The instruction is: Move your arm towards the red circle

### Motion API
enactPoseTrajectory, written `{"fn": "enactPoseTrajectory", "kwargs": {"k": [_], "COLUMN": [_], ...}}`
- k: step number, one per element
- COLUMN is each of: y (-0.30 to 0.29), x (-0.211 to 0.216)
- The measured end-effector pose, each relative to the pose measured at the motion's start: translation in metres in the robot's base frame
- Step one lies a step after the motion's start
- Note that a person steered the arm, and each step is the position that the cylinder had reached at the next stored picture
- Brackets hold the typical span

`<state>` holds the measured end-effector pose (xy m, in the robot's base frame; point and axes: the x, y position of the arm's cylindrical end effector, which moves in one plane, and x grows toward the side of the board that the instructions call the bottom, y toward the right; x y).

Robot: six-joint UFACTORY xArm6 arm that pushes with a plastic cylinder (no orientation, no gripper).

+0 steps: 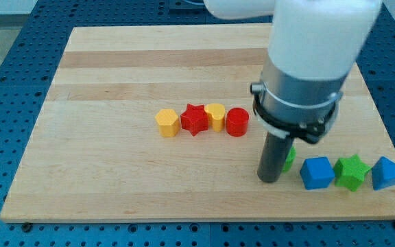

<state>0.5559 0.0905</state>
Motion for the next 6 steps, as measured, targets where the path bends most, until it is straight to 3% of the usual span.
{"fn": "enactPoseTrajectory", "kwargs": {"k": [2,3,4,5,6], "y": [-0.003,-0.002,-0.002,-0.009,-0.036], "x": [0.026,0.002,-0.059,-0.090,-0.054]}}
